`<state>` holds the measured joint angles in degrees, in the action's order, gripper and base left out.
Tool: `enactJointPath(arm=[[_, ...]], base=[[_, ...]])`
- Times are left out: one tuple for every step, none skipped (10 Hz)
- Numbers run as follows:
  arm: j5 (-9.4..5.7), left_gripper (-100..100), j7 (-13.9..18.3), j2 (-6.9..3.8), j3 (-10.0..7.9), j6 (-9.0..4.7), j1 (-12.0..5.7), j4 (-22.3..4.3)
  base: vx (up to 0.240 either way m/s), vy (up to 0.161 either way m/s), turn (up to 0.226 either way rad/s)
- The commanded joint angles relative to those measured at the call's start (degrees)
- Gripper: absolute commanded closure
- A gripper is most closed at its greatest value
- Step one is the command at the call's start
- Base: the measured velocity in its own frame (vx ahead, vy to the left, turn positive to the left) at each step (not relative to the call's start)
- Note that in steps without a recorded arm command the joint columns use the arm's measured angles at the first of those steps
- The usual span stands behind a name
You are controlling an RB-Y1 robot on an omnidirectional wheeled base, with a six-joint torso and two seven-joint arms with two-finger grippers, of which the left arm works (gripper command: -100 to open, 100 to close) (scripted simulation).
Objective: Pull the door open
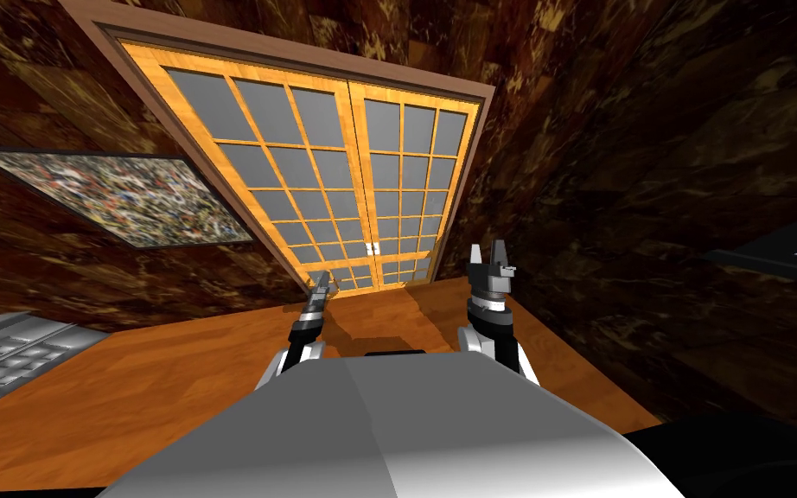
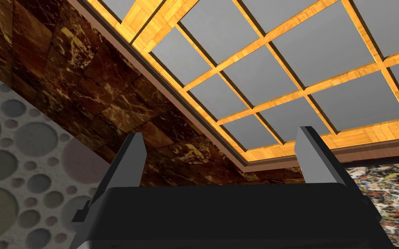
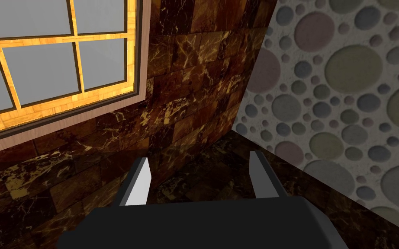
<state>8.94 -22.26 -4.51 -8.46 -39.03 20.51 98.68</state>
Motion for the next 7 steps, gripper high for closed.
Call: enactJointPath(arm=[[1.01, -100, -1.6, -0.02, -0.62, -0.49, -0.53, -1.8], [1.61, -100, -2.5, -0.07, -1.03, -0.76, -0.88, -2.9], [2.20, -100, -3.4, -0.12, -1.43, -1.03, -1.23, -4.0], [2.81, -100, -4.3, -0.15, -1.85, -1.30, -1.59, -5.1], [3.43, -100, -5.3, -0.17, -2.27, -1.58, -1.96, -6.3], [4.04, -100, -6.2, -0.18, -2.69, -1.86, -2.32, -7.4], [4.65, -100, -7.1, -0.20, -3.11, -2.14, -2.68, -8.5]], base=[[0.090, -0.021, 0.034], [0.100, -0.028, 0.037], [0.109, -0.022, 0.038], [0.098, -0.030, 0.028], [0.093, -0.033, 0.029], [0.099, -0.026, 0.033], [0.115, -0.028, 0.034]])
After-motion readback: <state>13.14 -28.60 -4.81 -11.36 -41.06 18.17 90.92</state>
